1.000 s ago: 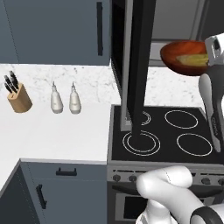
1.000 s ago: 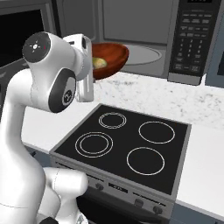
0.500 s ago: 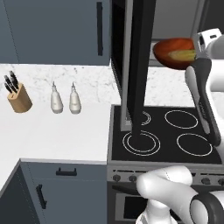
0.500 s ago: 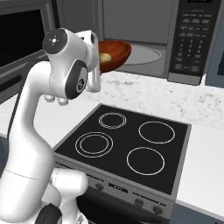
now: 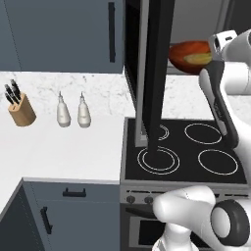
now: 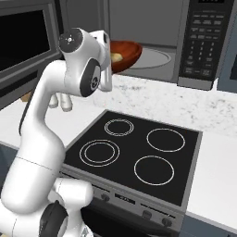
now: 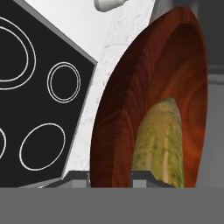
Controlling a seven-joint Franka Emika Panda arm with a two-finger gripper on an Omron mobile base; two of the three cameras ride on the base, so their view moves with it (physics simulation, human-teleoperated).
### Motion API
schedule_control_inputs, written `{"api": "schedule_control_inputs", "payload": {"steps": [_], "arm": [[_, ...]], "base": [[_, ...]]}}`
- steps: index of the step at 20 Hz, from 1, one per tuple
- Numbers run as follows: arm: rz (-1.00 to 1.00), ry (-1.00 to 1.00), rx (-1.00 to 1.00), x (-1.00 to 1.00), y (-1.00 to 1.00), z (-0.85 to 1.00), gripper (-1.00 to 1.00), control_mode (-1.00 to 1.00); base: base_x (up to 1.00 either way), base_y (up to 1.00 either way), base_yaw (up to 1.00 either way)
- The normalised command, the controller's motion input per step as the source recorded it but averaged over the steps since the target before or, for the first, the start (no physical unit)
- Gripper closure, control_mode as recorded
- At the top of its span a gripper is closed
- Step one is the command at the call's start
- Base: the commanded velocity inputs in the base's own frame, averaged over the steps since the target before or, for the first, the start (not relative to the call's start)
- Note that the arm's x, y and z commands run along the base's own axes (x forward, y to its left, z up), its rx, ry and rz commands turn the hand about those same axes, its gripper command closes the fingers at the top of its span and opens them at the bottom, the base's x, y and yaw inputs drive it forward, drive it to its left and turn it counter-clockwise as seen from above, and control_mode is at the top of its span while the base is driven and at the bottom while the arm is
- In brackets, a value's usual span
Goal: Pick the cucumber from the sink and place it in the bowl. Then pick the bowl and place it in the microwave. Then close the microwave door and press the start button.
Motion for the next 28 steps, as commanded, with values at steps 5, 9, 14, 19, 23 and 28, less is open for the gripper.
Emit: {"api": "schedule_control_inputs", "payload": {"steps": [5, 9, 14, 19, 23, 28], "arm": [[0.0, 0.0, 0.0, 0.49, -0.08, 0.0, 1.0, -1.0], [0.0, 0.0, 0.0, 0.5, -0.07, 0.0, 1.0, -1.0], [0.0, 0.0, 0.0, 0.53, -0.05, 0.0, 1.0, -1.0], [0.0, 0.0, 0.0, 0.52, -0.05, -0.02, 1.0, -1.0], [0.0, 0.0, 0.0, 0.53, -0.02, -0.08, 1.0, -1.0], [0.0, 0.0, 0.0, 0.49, 0.0, -0.15, 1.0, -1.0]], "base": [[0.0, 0.0, 0.0], [0.0, 0.0, 0.0], [0.0, 0.0, 0.0], [0.0, 0.0, 0.0], [0.0, 0.0, 0.0], [0.0, 0.0, 0.0]]}}
